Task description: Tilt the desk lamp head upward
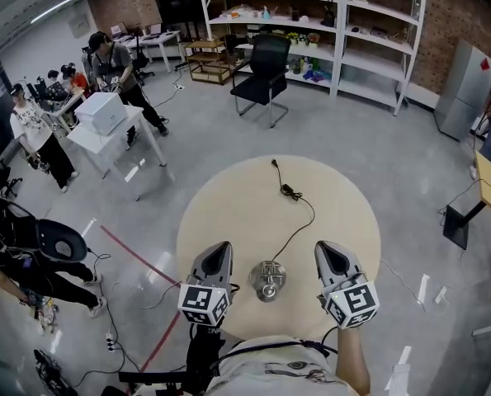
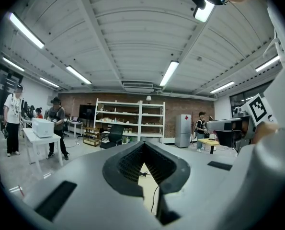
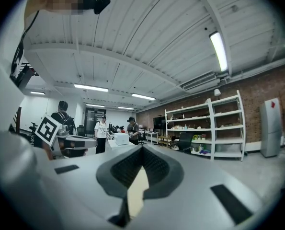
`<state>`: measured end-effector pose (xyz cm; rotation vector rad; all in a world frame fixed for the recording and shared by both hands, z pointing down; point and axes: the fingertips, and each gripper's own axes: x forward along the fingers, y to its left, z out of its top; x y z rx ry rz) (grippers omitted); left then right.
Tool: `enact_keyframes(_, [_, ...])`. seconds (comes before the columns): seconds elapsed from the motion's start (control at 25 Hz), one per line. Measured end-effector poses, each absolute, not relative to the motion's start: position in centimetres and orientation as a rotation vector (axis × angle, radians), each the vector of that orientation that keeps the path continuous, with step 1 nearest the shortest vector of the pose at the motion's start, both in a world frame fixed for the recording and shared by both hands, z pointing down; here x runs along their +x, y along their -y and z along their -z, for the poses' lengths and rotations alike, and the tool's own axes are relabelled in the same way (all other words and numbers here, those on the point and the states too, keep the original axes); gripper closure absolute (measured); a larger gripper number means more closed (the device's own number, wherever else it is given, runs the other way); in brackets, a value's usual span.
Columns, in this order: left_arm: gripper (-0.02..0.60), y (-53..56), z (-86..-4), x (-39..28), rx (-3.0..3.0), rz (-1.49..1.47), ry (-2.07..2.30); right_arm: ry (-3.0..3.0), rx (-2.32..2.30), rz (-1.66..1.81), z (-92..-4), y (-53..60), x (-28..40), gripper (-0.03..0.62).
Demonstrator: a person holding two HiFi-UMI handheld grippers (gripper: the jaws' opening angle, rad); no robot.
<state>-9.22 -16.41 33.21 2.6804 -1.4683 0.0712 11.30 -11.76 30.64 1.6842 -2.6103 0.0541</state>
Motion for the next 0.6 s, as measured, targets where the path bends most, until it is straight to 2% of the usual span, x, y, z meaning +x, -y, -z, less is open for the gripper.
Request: enact_keyframes(0.6, [0.578, 15.9, -32.1, -7.5, 2.712, -0.057, 1.427, 2.633, 1.64, -0.012, -30.0, 11.3, 11.0, 0.591])
